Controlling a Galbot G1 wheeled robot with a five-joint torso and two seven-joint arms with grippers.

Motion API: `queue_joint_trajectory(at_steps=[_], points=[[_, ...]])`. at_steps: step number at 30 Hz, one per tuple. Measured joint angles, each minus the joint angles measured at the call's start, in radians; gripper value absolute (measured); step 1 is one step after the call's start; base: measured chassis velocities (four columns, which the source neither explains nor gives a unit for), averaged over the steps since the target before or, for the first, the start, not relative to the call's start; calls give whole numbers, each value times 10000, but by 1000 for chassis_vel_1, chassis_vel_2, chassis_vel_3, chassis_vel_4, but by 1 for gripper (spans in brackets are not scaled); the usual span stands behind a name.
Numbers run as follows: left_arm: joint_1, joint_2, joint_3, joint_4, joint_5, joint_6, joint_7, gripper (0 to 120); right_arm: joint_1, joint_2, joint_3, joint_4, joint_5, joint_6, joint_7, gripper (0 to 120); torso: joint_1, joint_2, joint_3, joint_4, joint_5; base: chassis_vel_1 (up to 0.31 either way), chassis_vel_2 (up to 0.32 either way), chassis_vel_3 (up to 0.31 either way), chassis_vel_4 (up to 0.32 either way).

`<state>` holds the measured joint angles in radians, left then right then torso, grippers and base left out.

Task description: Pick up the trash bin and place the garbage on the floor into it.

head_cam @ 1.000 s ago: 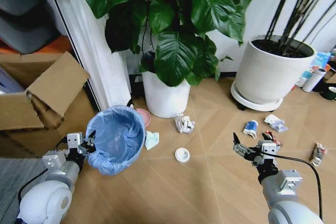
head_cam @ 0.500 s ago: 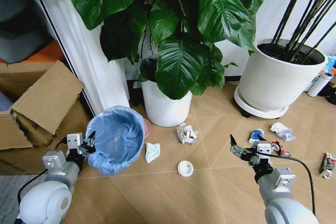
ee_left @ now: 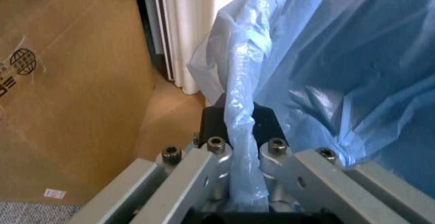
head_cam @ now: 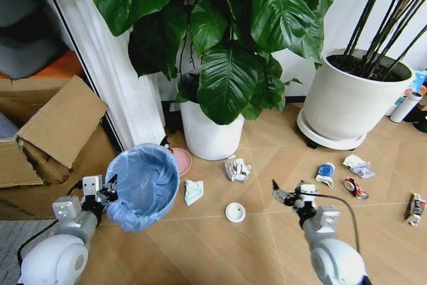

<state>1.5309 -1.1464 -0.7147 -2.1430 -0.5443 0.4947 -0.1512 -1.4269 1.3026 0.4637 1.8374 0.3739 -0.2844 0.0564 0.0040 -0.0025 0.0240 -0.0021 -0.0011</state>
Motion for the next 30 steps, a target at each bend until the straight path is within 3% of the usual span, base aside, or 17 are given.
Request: queue_joint_trajectory(at_steps=[9,14,21,30], points=[[-194,114,13,71,-67,-16,-151,0,1281,-671,-1481,-2415,661,-3,-498,100,0,0,0,-2,5,0,0,0,0],[-179,108,-32,17,-81,-22,-178,0,2384,-989,-2344,-3866,373,444,-1428,100,1,0,1,-2,1,0,0,0,0],[-134,38,-33,-58,-60,-53,-187,0,3627,-591,-3360,-5412,-270,615,-1835,100,1,0,1,1,2,0,0,0,0],[-179,61,-53,-106,-76,-65,-198,0,3863,-542,-3601,-6103,-938,567,-1870,100,1,0,0,-2,0,0,0,0,0]])
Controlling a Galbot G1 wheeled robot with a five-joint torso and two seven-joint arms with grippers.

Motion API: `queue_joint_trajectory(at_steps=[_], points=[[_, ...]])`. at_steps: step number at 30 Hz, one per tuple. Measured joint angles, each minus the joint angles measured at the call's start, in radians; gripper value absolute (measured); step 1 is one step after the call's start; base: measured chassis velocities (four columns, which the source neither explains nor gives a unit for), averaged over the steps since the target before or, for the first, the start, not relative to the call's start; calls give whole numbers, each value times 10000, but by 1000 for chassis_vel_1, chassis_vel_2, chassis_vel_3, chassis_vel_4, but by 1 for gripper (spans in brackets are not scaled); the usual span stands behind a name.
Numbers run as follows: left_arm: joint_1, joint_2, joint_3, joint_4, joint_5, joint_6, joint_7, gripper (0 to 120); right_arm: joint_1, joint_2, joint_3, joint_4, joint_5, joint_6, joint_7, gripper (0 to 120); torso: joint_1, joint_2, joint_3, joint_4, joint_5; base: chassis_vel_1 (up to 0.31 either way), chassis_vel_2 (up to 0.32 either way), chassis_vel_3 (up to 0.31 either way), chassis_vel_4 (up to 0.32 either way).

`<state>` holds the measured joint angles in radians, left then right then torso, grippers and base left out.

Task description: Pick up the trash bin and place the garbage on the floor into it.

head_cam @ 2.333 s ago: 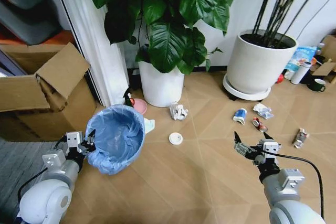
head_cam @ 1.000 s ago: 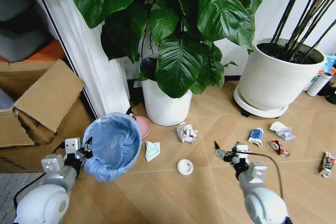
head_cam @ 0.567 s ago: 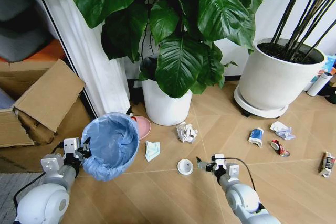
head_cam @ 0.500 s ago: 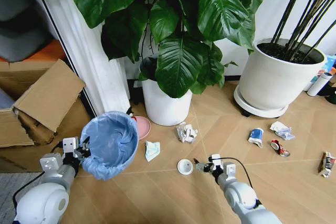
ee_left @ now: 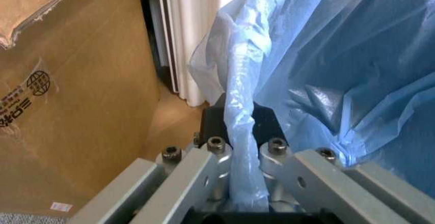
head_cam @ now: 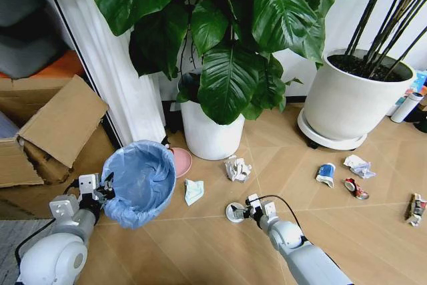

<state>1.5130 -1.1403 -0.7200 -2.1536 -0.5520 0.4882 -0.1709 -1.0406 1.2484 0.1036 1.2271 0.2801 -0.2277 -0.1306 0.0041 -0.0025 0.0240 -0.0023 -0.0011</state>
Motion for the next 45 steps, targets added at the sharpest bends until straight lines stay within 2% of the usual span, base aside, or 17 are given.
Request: queue_joint_trajectory(at_steps=[16,17,18,23,25,27,30,35,36,39,45], points=[[-98,-16,71,10,-4,-12,-2,0,249,328,0,-902,-501,193,-174,99,0,0,-1,1,2,0,0,0,0],[-101,-16,78,11,-5,-12,-3,0,292,371,-7,-1011,-540,234,-201,94,0,0,-1,1,2,0,0,0,0],[-101,-16,78,11,-5,-12,-3,0,292,371,-7,-1011,-540,234,-201,94,0,0,-1,1,2,0,0,0,0],[-101,-7,102,36,-9,-10,-2,0,403,540,-27,-1438,-689,402,-276,71,-1,0,-2,0,2,0,0,0,0],[-102,-6,102,48,-10,-11,-2,0,411,563,-26,-1484,-702,429,-276,69,-1,1,-2,0,2,0,0,0,0],[-109,-6,100,75,-7,-6,15,0,456,655,3,-1653,-743,521,-272,59,-2,3,-3,0,-4,0,0,0,0],[-110,-6,99,75,-7,-4,17,0,469,679,15,-1695,-758,551,-268,56,-3,3,-3,0,-1,0,0,0,0],[-128,27,92,65,-16,-1,28,0,484,718,69,-1789,-797,619,-167,32,-2,4,-3,-1,-2,0,0,0,0],[-128,27,92,65,-16,-1,28,0,484,718,69,-1789,-797,619,-167,32,-2,4,-3,-1,-2,0,0,0,0],[-129,46,107,64,-20,3,35,0,468,763,104,-1817,-802,640,-149,19,-3,4,-3,0,1,0,0,0,0],[-128,75,111,39,-38,18,36,0,450,846,201,-1851,-804,654,-103,8,-3,4,-2,2,3,0,0,0,0]])
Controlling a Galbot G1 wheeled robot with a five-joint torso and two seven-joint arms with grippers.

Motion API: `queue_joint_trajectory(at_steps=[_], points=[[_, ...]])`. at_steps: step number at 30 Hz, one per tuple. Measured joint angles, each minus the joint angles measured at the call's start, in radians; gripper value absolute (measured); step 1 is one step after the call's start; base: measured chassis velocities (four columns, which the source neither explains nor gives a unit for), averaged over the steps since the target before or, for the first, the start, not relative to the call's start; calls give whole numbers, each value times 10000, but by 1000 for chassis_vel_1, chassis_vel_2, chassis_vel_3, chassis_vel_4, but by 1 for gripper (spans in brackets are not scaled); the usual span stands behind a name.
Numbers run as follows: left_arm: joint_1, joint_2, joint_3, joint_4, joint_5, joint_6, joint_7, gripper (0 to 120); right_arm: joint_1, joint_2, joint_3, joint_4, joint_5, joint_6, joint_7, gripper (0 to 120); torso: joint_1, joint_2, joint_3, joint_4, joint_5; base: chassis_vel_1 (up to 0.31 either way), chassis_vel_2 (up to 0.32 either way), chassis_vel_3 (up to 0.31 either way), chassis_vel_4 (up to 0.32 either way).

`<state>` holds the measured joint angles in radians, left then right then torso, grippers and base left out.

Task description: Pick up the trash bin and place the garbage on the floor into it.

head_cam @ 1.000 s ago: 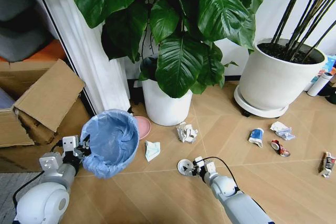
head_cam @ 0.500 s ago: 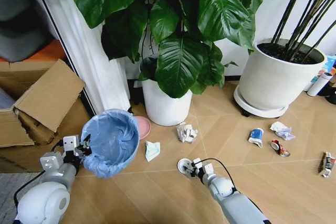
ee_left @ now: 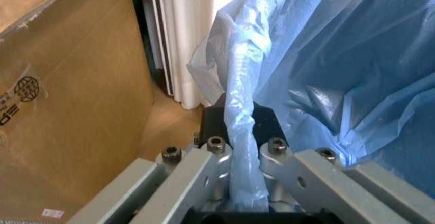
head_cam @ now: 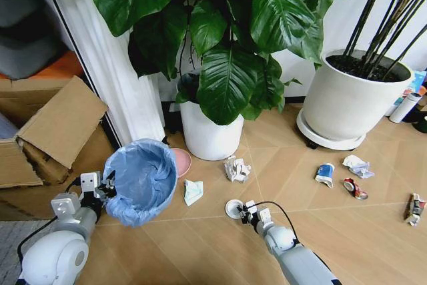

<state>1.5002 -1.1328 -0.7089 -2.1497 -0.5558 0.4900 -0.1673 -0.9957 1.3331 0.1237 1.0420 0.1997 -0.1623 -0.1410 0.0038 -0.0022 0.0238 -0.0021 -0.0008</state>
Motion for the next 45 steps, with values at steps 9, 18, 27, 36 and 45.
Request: queue_joint_trajectory(at_steps=[9,18,27,36,45], points=[[108,1,-76,-138,-23,24,-1,0,-198,-232,151,863,247,-102,167,0,4,-6,6,-1,4,0,0,0,0],[390,-80,-166,-326,95,60,-5,0,-534,-1116,10,3361,1046,-356,236,0,3,-6,2,1,2,0,0,0,0],[480,-60,-203,-392,122,215,-137,0,-703,-3037,-246,6710,2683,-1027,595,0,2,-5,1,-2,-2,0,0,0,0],[296,119,109,-285,-90,649,-254,0,366,-4599,-767,9933,4812,-1557,555,0,2,-3,1,-1,-1,0,0,0,0],[-134,398,389,-82,-532,1429,-317,0,2510,-4217,-2654,10711,6165,-2093,979,0,2,-4,2,0,-1,0,0,0,0]])
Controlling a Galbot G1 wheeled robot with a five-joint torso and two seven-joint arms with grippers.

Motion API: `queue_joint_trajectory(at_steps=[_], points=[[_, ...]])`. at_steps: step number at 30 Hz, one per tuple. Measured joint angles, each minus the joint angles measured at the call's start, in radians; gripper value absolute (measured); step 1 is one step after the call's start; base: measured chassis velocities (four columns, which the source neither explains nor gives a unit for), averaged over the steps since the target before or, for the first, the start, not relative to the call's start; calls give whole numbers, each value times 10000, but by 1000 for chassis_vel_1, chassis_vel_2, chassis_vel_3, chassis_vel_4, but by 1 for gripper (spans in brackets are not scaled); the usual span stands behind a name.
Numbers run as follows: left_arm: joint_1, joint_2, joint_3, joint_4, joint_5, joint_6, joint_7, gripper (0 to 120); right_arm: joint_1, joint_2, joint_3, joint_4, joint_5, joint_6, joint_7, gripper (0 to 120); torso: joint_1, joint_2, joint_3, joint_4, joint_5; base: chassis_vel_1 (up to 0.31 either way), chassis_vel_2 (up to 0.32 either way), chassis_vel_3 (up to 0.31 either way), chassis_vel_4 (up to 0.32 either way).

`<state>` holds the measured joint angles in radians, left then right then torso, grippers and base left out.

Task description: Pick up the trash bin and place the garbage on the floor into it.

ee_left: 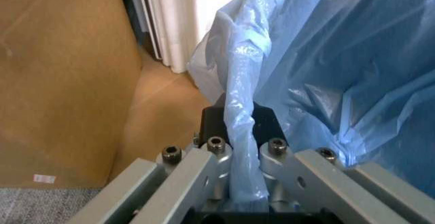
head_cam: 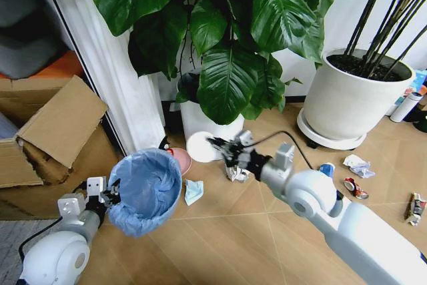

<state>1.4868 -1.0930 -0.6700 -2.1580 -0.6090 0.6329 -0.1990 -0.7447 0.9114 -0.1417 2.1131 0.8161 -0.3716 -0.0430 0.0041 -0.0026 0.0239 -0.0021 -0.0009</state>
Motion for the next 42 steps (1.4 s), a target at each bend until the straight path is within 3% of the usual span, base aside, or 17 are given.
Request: queue_joint_trajectory(at_steps=[2,9,14,16,20,28,35,42], points=[[-61,49,57,52,-108,91,-1,0,565,194,-781,-123,14,-53,90,0,0,0,0,1,-4,0,0,0,0],[-70,97,23,87,-234,156,-11,0,1186,451,-1854,-508,-132,-232,131,0,0,0,0,0,-3,0,0,0,0],[-77,110,-17,87,-302,170,-72,0,1439,658,-2325,-778,-225,-444,147,11,0,0,0,-1,-1,0,0,0,0],[-93,98,-11,82,-316,174,-109,0,1569,798,-2584,-955,-261,-476,212,25,0,0,0,-1,-1,0,0,0,0],[-96,74,-4,53,-317,174,-119,0,1638,872,-2665,-1127,-306,-477,219,38,0,0,0,-1,0,0,0,0,0],[-67,67,-33,-44,-316,168,-130,0,1694,982,-2476,-1213,-241,-442,424,68,0,0,0,-1,0,0,0,0,0],[-24,47,-363,-42,-322,122,-147,0,1416,752,-1289,-1260,-44,-459,866,94,0,0,0,0,0,0,0,0,0],[-28,-20,-660,54,-294,40,-137,0,256,143,-63,-1634,-306,-383,812,100,-1,2,-1,-1,0,0,0,0,0]])
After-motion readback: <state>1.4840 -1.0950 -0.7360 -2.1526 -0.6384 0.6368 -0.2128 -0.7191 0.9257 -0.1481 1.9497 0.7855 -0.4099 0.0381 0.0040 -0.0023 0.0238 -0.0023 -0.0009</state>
